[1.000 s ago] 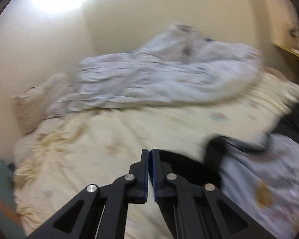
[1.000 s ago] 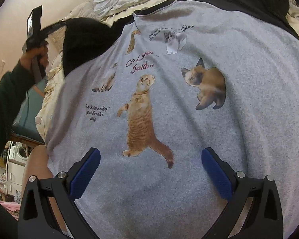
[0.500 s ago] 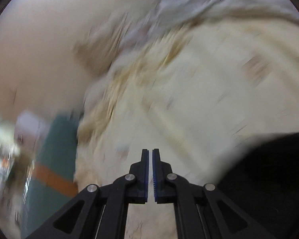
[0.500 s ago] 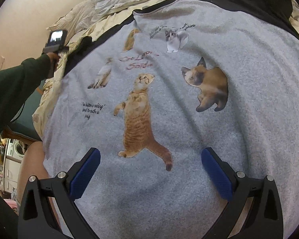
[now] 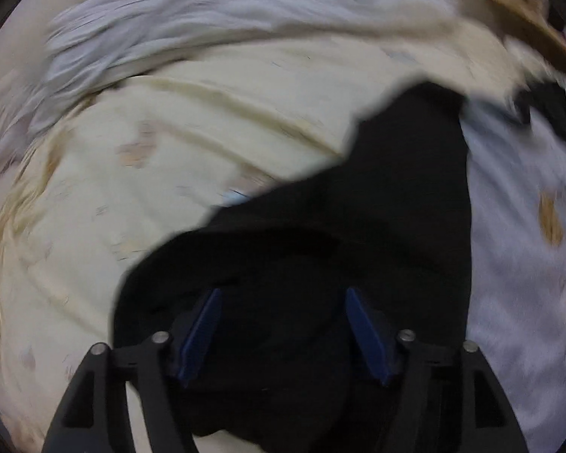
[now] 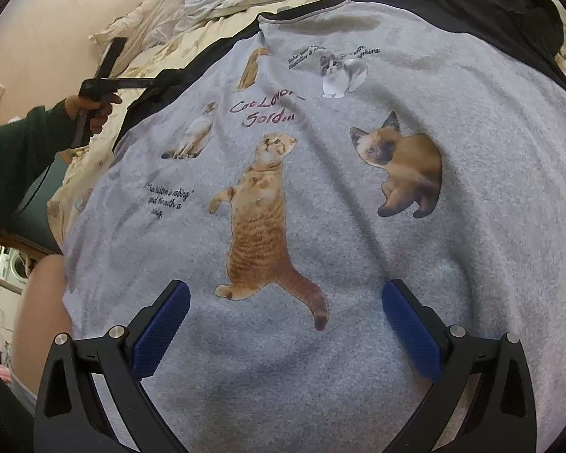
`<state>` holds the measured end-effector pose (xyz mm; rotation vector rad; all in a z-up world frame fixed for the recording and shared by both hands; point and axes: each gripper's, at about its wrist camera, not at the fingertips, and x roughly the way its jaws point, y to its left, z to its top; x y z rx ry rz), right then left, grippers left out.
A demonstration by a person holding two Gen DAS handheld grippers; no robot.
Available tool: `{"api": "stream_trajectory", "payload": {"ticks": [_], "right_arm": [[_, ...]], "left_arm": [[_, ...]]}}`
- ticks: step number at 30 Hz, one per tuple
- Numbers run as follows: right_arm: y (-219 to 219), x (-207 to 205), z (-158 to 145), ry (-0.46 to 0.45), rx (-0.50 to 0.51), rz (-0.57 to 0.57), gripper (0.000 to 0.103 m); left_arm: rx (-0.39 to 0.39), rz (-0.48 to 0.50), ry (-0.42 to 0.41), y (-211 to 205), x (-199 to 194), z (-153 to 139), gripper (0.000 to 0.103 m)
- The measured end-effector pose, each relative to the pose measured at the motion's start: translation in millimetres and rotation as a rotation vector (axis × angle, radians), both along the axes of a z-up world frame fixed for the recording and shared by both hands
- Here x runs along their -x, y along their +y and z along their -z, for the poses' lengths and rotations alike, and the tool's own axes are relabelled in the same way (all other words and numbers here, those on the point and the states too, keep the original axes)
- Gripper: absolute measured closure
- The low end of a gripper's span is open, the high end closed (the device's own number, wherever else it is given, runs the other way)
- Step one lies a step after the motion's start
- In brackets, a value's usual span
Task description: Fold clothes
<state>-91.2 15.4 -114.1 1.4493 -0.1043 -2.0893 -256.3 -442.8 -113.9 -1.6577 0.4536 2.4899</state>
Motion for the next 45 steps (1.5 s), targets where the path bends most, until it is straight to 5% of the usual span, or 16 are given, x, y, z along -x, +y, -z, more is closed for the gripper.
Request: {"api": "stream_trajectory", "payload": {"ticks": [1, 2, 6, 9, 11, 16, 19, 23, 26, 33, 36, 38, 40, 42, 44, 45], "right_arm": [[0, 0, 0, 0.002, -0.002, -0.001, 0.000], [0, 0, 0, 0.001, 0.000, 0.001, 0.000], [0, 1, 1, -0.001, 0.002, 0.004, 0.000], [1, 0, 1, 0.003, 0.001, -0.002, 0.000], [2, -2, 1, 0.004, 0.004, -0.003, 0.000], [1, -2, 1, 0.009, -0.006, -0.005, 0.000], [0, -2, 1, 0.013, -0.015, -0.007, 0.000], [-4, -2, -1, 0.020, -0.024, -0.012, 0.000], [-6, -2, -1, 0.029, -0.035, -0.017, 0.000], [-9, -3, 1, 0.046, -0.063, -0.028, 0.000], [-11, -4, 1, 0.055, -0.079, -0.037, 0.000], [-12, -5, 2, 0.059, -0.086, -0.040, 0.000], [-12, -5, 2, 0.059, -0.087, -0.040, 0.000], [-12, -5, 2, 0.059, -0.087, -0.039, 0.000], [-10, -5, 1, 0.059, -0.090, -0.041, 0.000], [-10, -5, 1, 0.058, -0.092, -0.042, 0.000]], "left_arm": [[0.079, 0.009, -0.001, 2, 0, 7, 0.042], [0.133, 0.013, 0.002, 3, 0, 11, 0.098], [0.016, -0.070, 0.129, -20, -6, -26, 0.099], [-0.036, -0.221, 0.193, -67, -8, -53, 0.095], [0.002, -0.357, 0.231, -100, -11, -60, 0.090], [0.268, -0.712, 0.225, -172, -25, -56, 0.090], [0.091, -0.607, 0.174, -171, -37, -51, 0.084], [-0.042, -0.250, 0.002, -130, -49, -32, 0.034], [-0.087, -0.143, -0.113, -114, -56, -23, 0.034], [-0.181, -0.079, -0.170, -113, -85, -37, 0.033], [-0.152, 0.004, -0.233, -98, -97, -30, 0.033], [-0.056, 0.024, -0.205, -89, -101, -22, 0.033], [-0.075, 0.005, -0.172, -86, -99, -20, 0.037], [-0.085, -0.009, -0.147, -83, -96, -18, 0.052], [-0.053, -0.004, -0.163, -78, -95, -12, 0.095], [-0.031, 0.008, -0.177, -74, -96, -9, 0.097]]}}
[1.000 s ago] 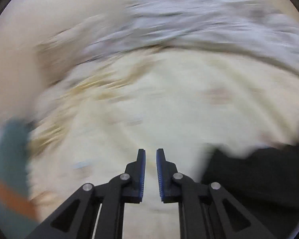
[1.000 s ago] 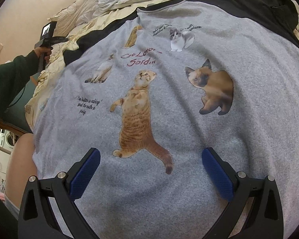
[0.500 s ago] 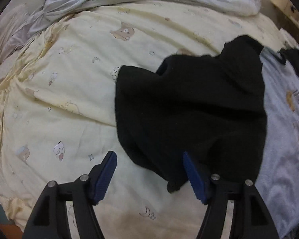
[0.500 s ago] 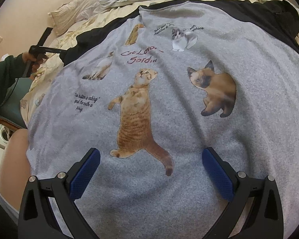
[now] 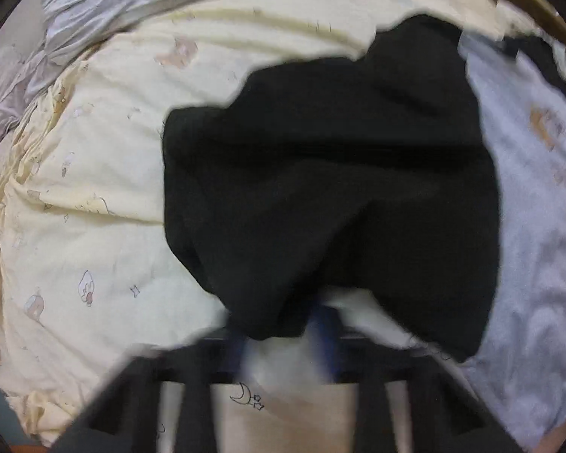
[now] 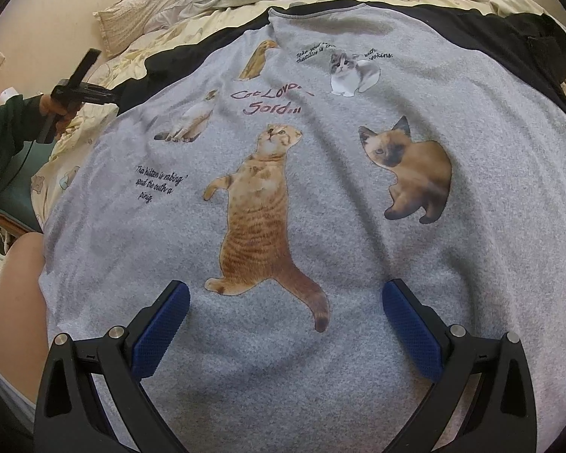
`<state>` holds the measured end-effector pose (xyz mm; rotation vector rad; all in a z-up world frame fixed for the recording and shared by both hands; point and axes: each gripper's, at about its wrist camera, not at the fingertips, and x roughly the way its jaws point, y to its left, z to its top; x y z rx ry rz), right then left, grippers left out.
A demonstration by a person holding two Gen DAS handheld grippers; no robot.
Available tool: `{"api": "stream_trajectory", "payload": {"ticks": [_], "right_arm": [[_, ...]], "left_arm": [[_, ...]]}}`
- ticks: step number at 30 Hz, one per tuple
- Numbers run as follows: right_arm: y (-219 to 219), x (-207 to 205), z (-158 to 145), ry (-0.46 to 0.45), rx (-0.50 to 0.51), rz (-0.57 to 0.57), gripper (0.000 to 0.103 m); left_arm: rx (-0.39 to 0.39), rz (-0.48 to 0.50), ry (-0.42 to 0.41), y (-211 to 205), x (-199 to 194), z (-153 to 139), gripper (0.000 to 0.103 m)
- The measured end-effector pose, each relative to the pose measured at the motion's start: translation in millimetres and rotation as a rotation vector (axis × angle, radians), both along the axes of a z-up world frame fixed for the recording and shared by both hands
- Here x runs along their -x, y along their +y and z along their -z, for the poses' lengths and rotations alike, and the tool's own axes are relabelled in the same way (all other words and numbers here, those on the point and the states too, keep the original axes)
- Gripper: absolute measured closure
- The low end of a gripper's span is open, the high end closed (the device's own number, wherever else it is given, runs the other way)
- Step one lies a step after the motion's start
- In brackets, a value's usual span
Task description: Fold clothes
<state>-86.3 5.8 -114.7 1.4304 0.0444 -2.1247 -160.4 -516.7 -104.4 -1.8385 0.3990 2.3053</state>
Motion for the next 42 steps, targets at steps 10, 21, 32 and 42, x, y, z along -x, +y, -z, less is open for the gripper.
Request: {"api": "stream_trajectory", "payload": {"ticks": [10, 21, 32, 42], "right_arm": [[0, -1, 1, 0.005, -0.005, -0.004, 0.000], [-2, 0, 2, 0.013, -0.021, -0.013, 0.000], [-4, -5, 1, 0.022, -0.027, -0.019, 0.000], [-4, -3, 1, 0.023, -0.030, -0.028, 0.000]], "left_arm": [[0.126, 0.028, -0.050, -37, -5, -50, 0.100], [0.349, -0.029, -0.260, -63, -5, -14, 0.098], [-0.162, 0.176, 0.091, 95, 42, -60, 0.097], [0.055, -0.180, 0.169, 66, 90, -9, 0.100]]}}
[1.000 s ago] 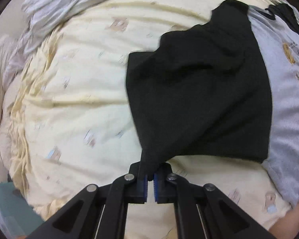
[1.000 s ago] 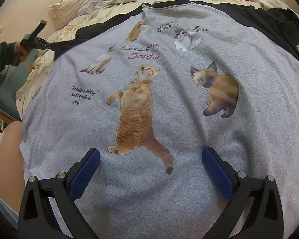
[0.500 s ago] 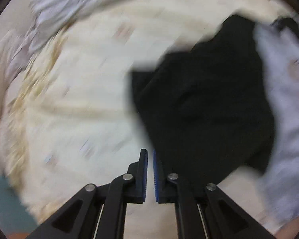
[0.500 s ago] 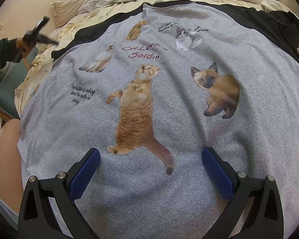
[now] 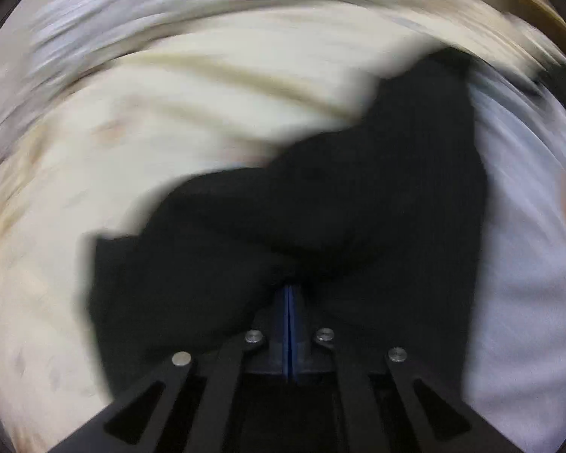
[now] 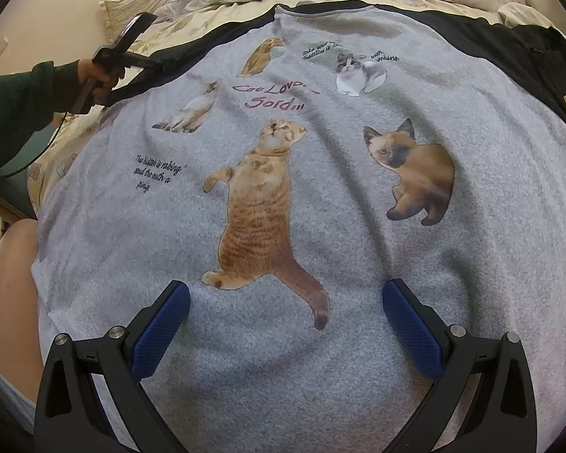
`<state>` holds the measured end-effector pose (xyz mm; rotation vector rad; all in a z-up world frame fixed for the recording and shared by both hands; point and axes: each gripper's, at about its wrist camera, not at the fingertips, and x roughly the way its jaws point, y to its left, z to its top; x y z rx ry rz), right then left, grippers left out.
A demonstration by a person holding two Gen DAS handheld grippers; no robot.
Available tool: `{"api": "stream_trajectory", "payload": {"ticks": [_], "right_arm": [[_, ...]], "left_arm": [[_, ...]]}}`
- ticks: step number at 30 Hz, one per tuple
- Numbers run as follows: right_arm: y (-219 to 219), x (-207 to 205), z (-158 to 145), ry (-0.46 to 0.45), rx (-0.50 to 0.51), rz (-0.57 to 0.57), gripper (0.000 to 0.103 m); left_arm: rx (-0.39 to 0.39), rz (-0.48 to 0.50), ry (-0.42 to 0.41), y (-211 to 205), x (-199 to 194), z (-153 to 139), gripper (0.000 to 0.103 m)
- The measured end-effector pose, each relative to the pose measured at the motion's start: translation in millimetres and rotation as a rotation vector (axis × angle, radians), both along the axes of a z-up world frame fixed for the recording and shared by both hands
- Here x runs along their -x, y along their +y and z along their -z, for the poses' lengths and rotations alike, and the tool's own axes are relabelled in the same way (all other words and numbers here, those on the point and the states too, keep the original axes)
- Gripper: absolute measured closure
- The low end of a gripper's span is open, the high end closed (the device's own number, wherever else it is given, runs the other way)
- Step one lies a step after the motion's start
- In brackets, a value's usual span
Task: Fold clothes
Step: 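Lay the black sleeve flat on the sheet and open the left gripper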
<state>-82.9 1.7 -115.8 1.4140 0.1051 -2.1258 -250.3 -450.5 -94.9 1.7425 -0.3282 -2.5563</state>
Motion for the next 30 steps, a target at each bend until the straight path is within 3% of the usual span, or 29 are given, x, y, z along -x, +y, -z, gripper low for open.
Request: {"api": "stream_trajectory", "payload": {"ticks": [2, 5, 6, 8, 12, 14, 15, 17, 19, 21, 24, 28, 30], "right_arm": [[0, 0, 0, -0.001, 0.000, -0.003, 0.000], [0, 0, 0, -0.003, 0.000, -0.006, 0.000], [1, 1, -1, -0.005, 0.002, -0.003, 0.000], [1, 1, 0, -0.004, 0.003, -0.001, 0.000], [-1, 1, 0, -0.001, -0.006, -0.002, 0.000], [-3, 1, 0, 0.000, -0.007, -0.002, 0.000], [-3, 1, 0, -0.001, -0.007, -0.001, 0.000], [-4, 1, 0, -0.002, -0.007, 0.001, 0.000], [-4, 1, 0, -0.001, -0.010, 0.000, 0.000], [-4, 1, 0, 0.000, -0.012, -0.004, 0.000], [-4, 1, 1, 0.001, -0.012, -0.002, 0.000], [-7, 0, 1, 0.011, -0.027, -0.006, 0.000], [-8, 0, 2, 0.014, -0.033, -0.009, 0.000]], "left_arm": [[0.160, -0.129, 0.016, -30, 3, 0, 0.101], [0.152, -0.234, -0.012, -59, -3, 1, 0.100], [0.139, -0.234, 0.015, -58, -6, -5, 0.096], [0.067, -0.214, 0.098, -51, -16, -25, 0.069], [0.080, -0.081, 0.130, -26, -35, -37, 0.060], [0.068, -0.048, 0.080, -24, -46, -25, 0.060], [0.056, -0.033, 0.053, -46, -57, -32, 0.060], [-0.013, -0.004, -0.017, -68, -62, -33, 0.050], [-0.095, 0.037, -0.113, -78, -70, -30, 0.048], [-0.084, 0.114, -0.235, -71, -89, -22, 0.047], [-0.016, 0.089, -0.302, -74, -98, -8, 0.044], [-0.195, -0.098, -0.313, -90, -89, 5, 0.044], [-0.180, -0.119, -0.342, -85, -88, 15, 0.047]]}}
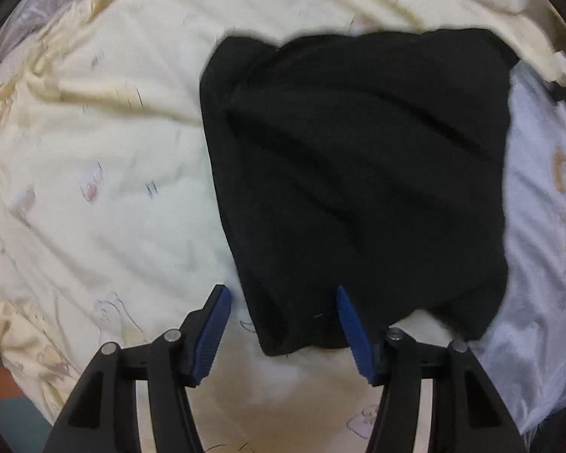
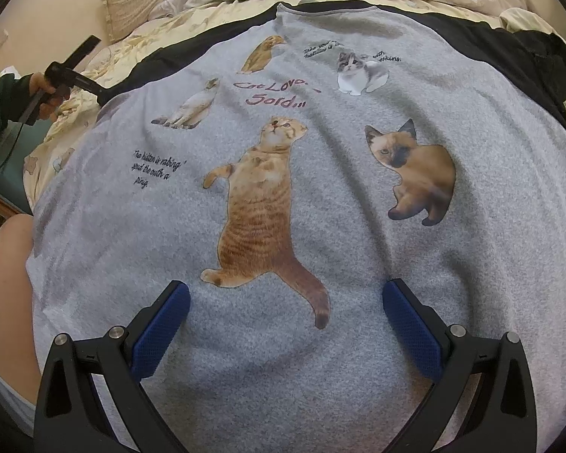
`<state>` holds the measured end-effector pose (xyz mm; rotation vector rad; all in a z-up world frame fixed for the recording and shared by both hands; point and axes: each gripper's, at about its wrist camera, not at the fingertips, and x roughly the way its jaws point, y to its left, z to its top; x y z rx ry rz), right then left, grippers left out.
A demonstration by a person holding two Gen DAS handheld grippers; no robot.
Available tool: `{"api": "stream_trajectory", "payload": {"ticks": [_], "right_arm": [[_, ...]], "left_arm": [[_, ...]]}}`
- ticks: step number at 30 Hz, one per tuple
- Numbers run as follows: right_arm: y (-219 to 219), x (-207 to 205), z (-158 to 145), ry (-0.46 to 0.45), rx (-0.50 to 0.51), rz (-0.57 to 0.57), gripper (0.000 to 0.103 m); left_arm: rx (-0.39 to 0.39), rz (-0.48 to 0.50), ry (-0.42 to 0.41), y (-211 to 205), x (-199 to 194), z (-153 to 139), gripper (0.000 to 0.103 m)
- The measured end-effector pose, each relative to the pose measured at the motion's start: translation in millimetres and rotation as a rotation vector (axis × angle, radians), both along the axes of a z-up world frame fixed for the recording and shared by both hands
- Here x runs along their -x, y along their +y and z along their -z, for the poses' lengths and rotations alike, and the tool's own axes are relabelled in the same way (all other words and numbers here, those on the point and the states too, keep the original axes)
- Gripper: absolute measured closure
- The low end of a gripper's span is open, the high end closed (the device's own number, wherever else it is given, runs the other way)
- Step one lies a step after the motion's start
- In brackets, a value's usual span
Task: Fold clothes
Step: 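Lay the black sleeve flat on the sheet and open the left gripper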
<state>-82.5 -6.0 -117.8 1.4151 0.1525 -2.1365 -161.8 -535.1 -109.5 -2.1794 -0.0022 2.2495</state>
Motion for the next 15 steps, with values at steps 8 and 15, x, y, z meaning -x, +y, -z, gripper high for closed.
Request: {"api": "stream_trajectory", "payload": {"ticks": [8, 15], "right_arm": [[-3, -1, 1, 0.006, -0.012, -0.008, 0.000], [-4, -1, 1, 0.005, -0.012, -0.007, 0.000]], "left_arm": [[0.016, -0.028, 0.260, -3, 2, -75, 0.099], [0.168, -0.039, 0.219, -5, 27, -76, 0.093]]}}
